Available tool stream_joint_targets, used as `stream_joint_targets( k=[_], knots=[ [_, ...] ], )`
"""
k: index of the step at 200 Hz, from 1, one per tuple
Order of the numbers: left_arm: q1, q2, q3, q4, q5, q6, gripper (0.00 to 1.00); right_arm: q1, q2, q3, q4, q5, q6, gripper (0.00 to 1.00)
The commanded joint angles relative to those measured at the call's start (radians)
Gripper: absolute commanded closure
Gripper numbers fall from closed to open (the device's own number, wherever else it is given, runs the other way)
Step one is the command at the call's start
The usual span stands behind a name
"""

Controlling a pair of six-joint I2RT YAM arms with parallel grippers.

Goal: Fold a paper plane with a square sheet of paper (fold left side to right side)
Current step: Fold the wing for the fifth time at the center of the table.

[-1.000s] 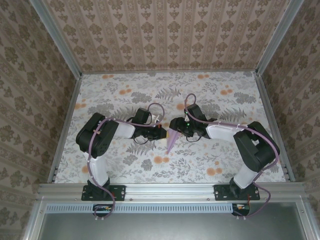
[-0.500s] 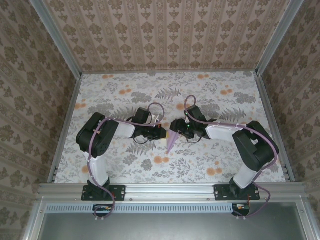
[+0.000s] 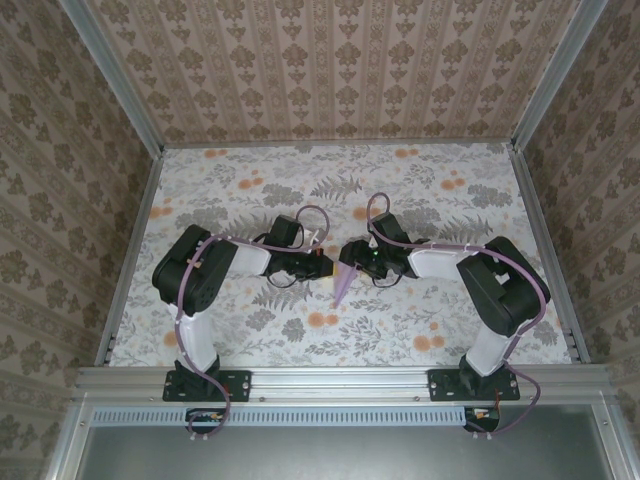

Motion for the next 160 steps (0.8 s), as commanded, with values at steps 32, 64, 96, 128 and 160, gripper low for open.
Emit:
stream_joint_targets(
  k=[32, 64, 96, 128, 160],
  knots=[
    [-0.036, 0.035, 0.035, -0.024, -0.017, 0.041, 1.00, -0.004, 0.041, 0.005, 0.004, -0.026, 0.005, 0.39],
    [-0.037, 0.035, 0.039, -0.028, -0.020, 0.043, 1.00, -0.004, 0.045, 0.006, -0.004, -0.029, -0.001, 0.39],
    [-0.037, 0.046, 0.046, -0.041, -0.033, 0.045, 1.00, -0.004, 0.043, 0.005, -0.004, -0.032, -0.004, 0.39],
    [-0.036, 0.061, 0.053, -0.079, -0.068, 0.050, 1.00, -0.004, 0.031, 0.009, -0.020, -0.030, -0.017, 0.39],
    [-0.034, 0.061, 0.053, -0.072, -0.071, 0.049, 1.00, -0.003, 0.035, 0.015, -0.032, -0.032, -0.028, 0.39]
  ],
)
